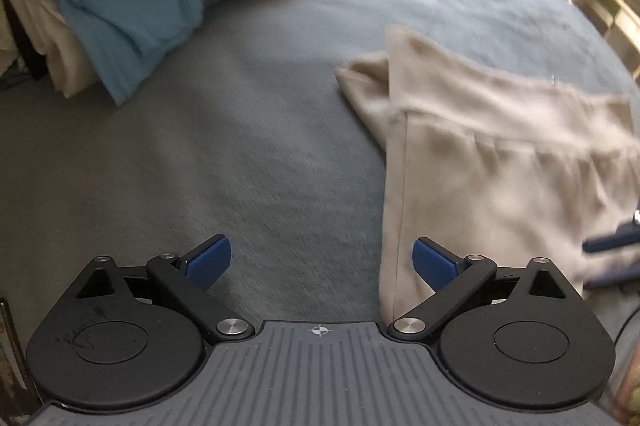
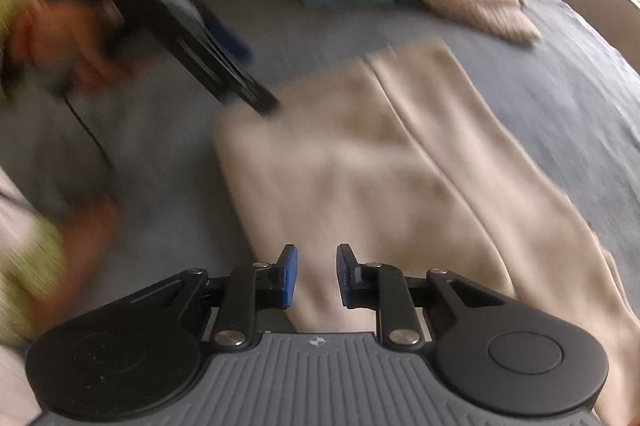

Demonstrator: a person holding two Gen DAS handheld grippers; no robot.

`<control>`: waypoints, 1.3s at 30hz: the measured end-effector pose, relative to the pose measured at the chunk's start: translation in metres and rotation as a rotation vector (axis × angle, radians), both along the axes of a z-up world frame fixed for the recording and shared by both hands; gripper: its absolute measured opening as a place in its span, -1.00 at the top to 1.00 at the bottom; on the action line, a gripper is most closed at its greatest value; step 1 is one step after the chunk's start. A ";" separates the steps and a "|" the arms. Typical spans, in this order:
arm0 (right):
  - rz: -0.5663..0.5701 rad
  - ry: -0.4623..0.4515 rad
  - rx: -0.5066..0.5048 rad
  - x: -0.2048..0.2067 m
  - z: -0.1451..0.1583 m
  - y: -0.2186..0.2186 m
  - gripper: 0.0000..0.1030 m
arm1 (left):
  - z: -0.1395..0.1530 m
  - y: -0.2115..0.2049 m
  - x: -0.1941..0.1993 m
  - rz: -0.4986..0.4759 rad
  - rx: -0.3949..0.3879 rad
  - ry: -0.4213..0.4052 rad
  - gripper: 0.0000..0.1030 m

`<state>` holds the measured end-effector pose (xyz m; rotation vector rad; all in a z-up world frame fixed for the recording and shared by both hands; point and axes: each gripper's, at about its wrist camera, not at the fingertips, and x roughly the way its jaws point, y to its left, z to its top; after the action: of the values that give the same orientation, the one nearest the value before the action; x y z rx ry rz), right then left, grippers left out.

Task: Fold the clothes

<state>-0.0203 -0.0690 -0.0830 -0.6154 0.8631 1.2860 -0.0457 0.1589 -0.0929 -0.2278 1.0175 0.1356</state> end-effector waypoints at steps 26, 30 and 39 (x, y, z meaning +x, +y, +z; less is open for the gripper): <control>-0.277 0.497 0.251 0.064 -0.031 -0.005 0.57 | 0.040 -0.033 0.030 -0.011 -0.100 -0.194 -0.94; -0.629 0.480 0.272 0.088 -0.024 -0.091 0.57 | 0.040 -0.072 0.061 -0.117 -0.119 -0.180 -0.95; -0.969 0.038 0.124 0.081 -0.019 -0.147 0.56 | 0.007 -0.139 0.096 -0.162 0.030 0.010 -0.97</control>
<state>0.0611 -0.2163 -0.1024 -0.0257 0.9286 0.4586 0.0501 0.0200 -0.0860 -0.1167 1.0385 0.0052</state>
